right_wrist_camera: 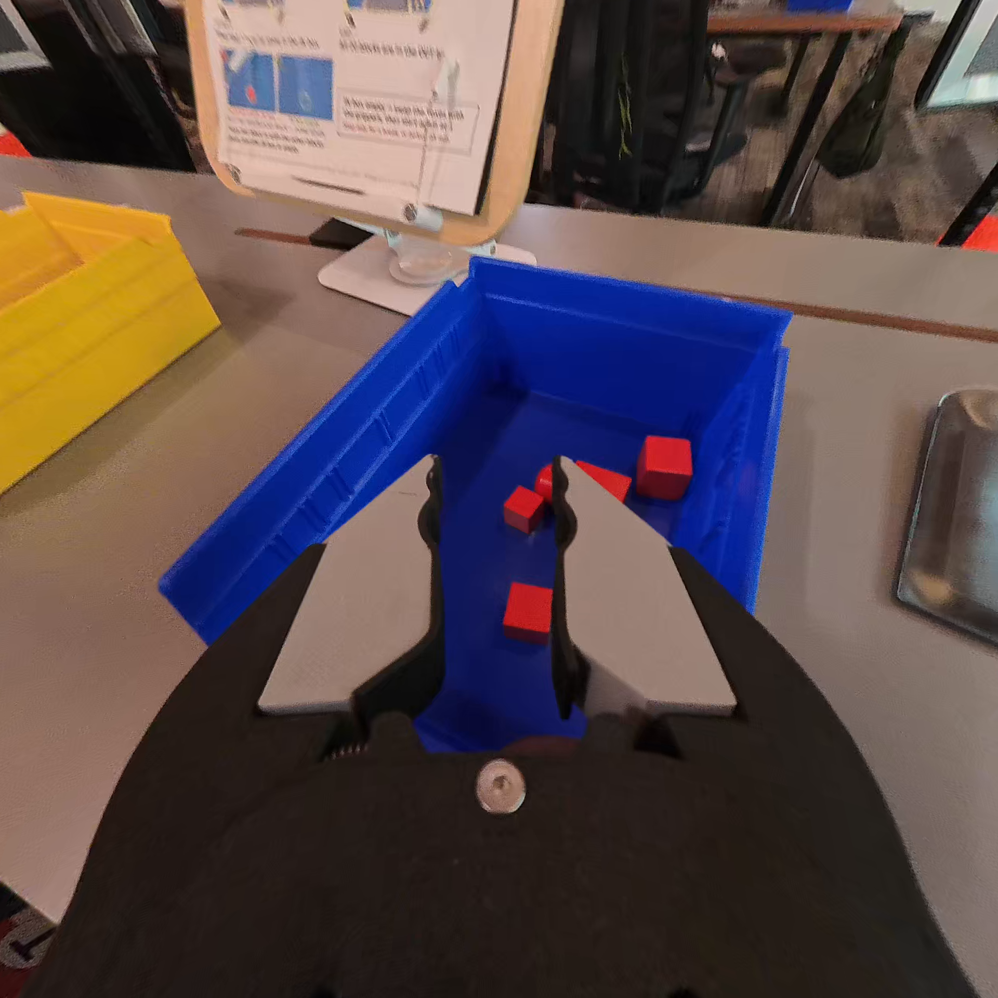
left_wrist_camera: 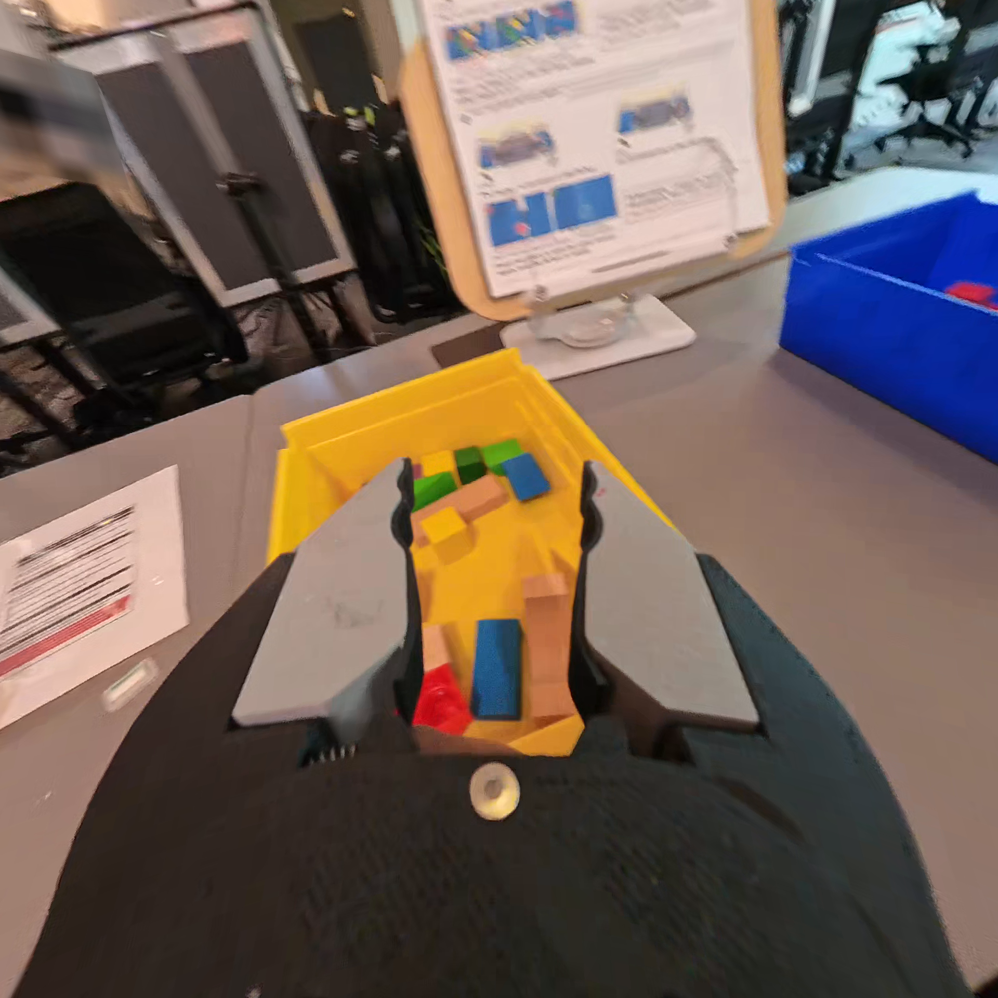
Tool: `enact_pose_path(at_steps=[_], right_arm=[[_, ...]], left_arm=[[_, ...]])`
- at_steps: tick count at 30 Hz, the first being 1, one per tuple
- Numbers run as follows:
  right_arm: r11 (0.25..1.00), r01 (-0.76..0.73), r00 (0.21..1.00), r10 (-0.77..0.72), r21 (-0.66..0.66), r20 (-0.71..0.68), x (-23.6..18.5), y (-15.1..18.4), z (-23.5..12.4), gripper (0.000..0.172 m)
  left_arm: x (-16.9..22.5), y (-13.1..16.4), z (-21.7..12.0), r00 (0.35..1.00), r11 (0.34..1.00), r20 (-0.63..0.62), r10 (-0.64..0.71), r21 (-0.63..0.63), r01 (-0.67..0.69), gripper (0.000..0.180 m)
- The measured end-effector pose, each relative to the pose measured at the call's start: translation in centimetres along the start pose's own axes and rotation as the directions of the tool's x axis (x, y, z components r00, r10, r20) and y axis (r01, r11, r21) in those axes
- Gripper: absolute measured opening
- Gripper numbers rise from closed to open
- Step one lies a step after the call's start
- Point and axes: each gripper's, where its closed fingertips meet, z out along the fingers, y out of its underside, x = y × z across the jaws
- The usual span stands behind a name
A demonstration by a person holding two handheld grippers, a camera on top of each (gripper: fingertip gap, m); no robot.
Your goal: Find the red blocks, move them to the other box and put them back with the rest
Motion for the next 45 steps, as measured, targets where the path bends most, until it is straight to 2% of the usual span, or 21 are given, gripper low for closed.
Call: enact_pose_path(at_steps=[3, 6, 9, 11, 13, 16, 18, 20, 26, 29, 31, 32, 33, 35, 36, 38, 41, 43, 45], right_arm=[[0.999, 0.001, 1.000, -0.002, 0.048, 0.026, -0.9, -1.2, -0.8, 0.038], [0.997, -0.011, 0.997, 0.005, 0.081, 0.073, -2.2, -2.0, -1.1, 0.039], [0.997, -0.001, 0.993, -0.008, 0.081, 0.115, -3.6, -2.1, -1.1, 0.039], [0.997, 0.016, 0.993, -0.025, 0.072, 0.117, -4.1, -2.0, -1.1, 0.040], [0.997, 0.024, 0.991, -0.034, 0.078, 0.130, -4.6, -2.3, -1.1, 0.040], [0.996, 0.029, 0.985, -0.043, 0.088, 0.166, -5.7, -2.8, -1.1, 0.040], [0.995, 0.041, 0.984, -0.055, 0.086, 0.167, -6.0, -2.9, -1.0, 0.040], [0.995, 0.048, 0.983, -0.062, 0.086, 0.173, -6.3, -2.9, -1.0, 0.041], [0.996, 0.042, 0.978, -0.058, 0.082, 0.201, -6.7, -2.7, -1.2, 0.041], [0.995, 0.043, 0.977, -0.060, 0.089, 0.206, -6.8, -2.7, -1.6, 0.041], [0.994, 0.033, 0.974, -0.055, 0.101, 0.221, -7.0, -2.9, -1.9, 0.041], [0.994, 0.031, 0.971, -0.054, 0.102, 0.232, -7.3, -2.9, -2.0, 0.041], [0.994, 0.033, 0.969, -0.056, 0.101, 0.242, -7.5, -2.9, -2.1, 0.041], [0.994, 0.043, 0.965, -0.067, 0.098, 0.255, -8.1, -2.8, -2.3, 0.041], [0.994, 0.047, 0.962, -0.072, 0.100, 0.263, -8.4, -2.8, -2.4, 0.041], [0.993, 0.046, 0.952, -0.076, 0.108, 0.297, -9.3, -3.0, -2.6, 0.042], [0.993, 0.061, 0.937, -0.093, 0.104, 0.336, -10.6, -2.9, -2.5, 0.042], [0.993, 0.065, 0.925, -0.099, 0.102, 0.367, -11.7, -2.8, -2.5, 0.043], [0.991, 0.063, 0.882, -0.113, 0.121, 0.458, -14.1, -3.0, -2.9, 0.044]], left_arm=[[-3.2, -0.1, -1.4, 0.997, 0.997, 0.050, -0.066, 0.050, 0.063, 0.054], [-4.7, 1.3, -1.4, 0.994, 0.997, 0.077, -0.080, 0.010, 0.079, 0.054], [-4.8, 3.4, -0.4, 0.999, 0.994, 0.023, -0.033, -0.101, 0.035, 0.051], [-5.4, 5.6, 0.7, 0.999, 0.966, -0.014, 0.043, -0.255, -0.046, 0.051], [-5.6, 6.9, 1.1, 0.991, 0.916, -0.078, 0.108, -0.380, -0.129, 0.053], [-4.1, 8.5, 0.8, 0.951, 0.833, -0.268, 0.151, -0.483, -0.268, 0.044], [-3.2, 10.7, 0.0, 0.905, 0.740, -0.401, 0.142, -0.565, -0.366, 0.036], [-2.7, 12.7, -0.5, 0.864, 0.648, -0.484, 0.140, -0.615, -0.449, 0.035], [-3.8, 16.7, 0.3, 0.827, 0.438, -0.511, 0.235, -0.703, -0.560, 0.037], [-4.0, 17.0, 0.6, 0.821, 0.395, -0.510, 0.256, -0.720, -0.571, 0.037], [-3.9, 16.8, 1.3, 0.812, 0.400, -0.506, 0.292, -0.706, -0.584, 0.037], [-4.1, 16.6, 1.5, 0.808, 0.403, -0.499, 0.312, -0.701, -0.588, 0.028], [-3.4, 16.0, 1.4, 0.814, 0.436, -0.507, 0.284, -0.688, -0.581, 0.019], [-4.4, 12.7, 2.3, 0.854, 0.550, -0.390, 0.343, -0.654, -0.519, 0.000], [-4.9, 10.9, 2.5, 0.862, 0.603, -0.340, 0.377, -0.616, -0.507, 0.000], [-4.5, 8.0, 2.6, 0.889, 0.705, -0.298, 0.349, -0.541, -0.458, 0.000], [-4.3, 5.7, 2.9, 0.897, 0.762, -0.254, 0.362, -0.473, -0.442, 0.000], [-1.9, 3.3, 2.7, 0.898, 0.843, -0.292, 0.329, -0.338, -0.418, 0.000], [3.6, -0.3, 1.4, 0.876, 0.952, -0.439, 0.199, -0.125, -0.279, 0.000]])
